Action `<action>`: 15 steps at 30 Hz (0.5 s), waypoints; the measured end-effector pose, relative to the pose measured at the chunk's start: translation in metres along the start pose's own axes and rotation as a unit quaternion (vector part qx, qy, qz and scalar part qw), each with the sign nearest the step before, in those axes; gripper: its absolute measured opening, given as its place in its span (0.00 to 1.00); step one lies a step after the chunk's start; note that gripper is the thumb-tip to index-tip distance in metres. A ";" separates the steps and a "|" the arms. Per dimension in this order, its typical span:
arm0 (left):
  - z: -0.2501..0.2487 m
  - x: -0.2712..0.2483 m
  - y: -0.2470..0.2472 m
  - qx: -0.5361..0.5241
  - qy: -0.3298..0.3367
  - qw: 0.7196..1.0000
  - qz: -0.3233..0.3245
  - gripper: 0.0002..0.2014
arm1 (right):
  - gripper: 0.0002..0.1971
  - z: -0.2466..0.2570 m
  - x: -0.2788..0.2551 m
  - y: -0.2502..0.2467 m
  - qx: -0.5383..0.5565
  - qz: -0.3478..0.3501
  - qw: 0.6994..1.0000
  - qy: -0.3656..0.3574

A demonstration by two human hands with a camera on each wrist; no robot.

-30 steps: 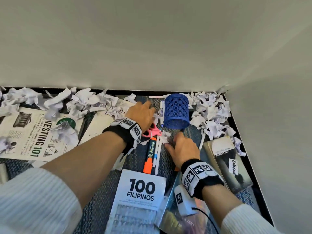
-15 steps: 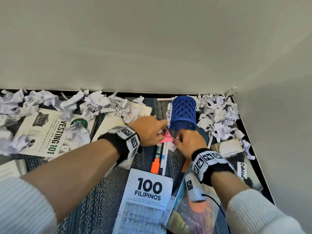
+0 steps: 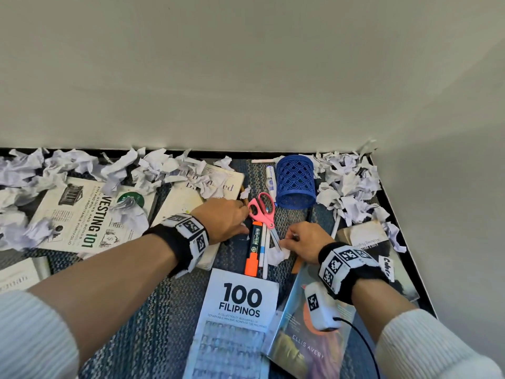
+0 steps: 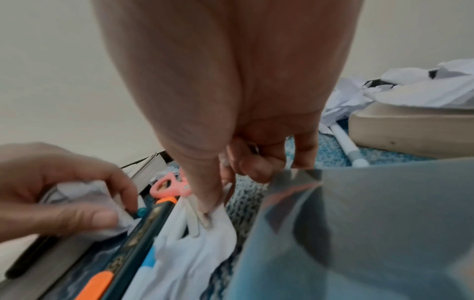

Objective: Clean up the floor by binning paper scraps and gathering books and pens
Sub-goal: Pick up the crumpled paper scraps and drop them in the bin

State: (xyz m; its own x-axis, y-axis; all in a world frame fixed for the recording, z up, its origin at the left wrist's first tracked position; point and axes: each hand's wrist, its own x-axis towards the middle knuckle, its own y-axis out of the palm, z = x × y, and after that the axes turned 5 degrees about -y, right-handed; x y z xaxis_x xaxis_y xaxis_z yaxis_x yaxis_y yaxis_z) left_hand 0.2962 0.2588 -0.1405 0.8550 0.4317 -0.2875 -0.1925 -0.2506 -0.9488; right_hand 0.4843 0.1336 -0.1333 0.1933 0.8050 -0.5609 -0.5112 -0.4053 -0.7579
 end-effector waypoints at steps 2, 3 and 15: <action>-0.006 -0.002 0.003 0.034 0.005 0.999 0.028 0.22 | 0.13 0.000 -0.005 -0.004 -0.011 -0.003 1.000 0.005; -0.008 -0.003 0.005 0.048 0.007 0.998 0.039 0.22 | 0.11 0.000 -0.007 -0.006 -0.024 -0.021 0.999 0.004; -0.007 -0.002 -0.015 -0.053 -0.088 0.991 -0.082 0.14 | 0.12 0.017 -0.017 -0.020 0.297 -0.282 0.912 -0.003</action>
State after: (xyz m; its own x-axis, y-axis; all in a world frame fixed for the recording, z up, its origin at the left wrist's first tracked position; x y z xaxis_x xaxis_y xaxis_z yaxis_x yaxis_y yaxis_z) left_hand 0.3009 0.2554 -0.1252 0.7720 0.6158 -0.1573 0.0026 -0.2506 -0.9681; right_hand 0.4771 0.1355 -0.1028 0.5627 0.8156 -0.1344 -0.6955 0.3793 -0.6103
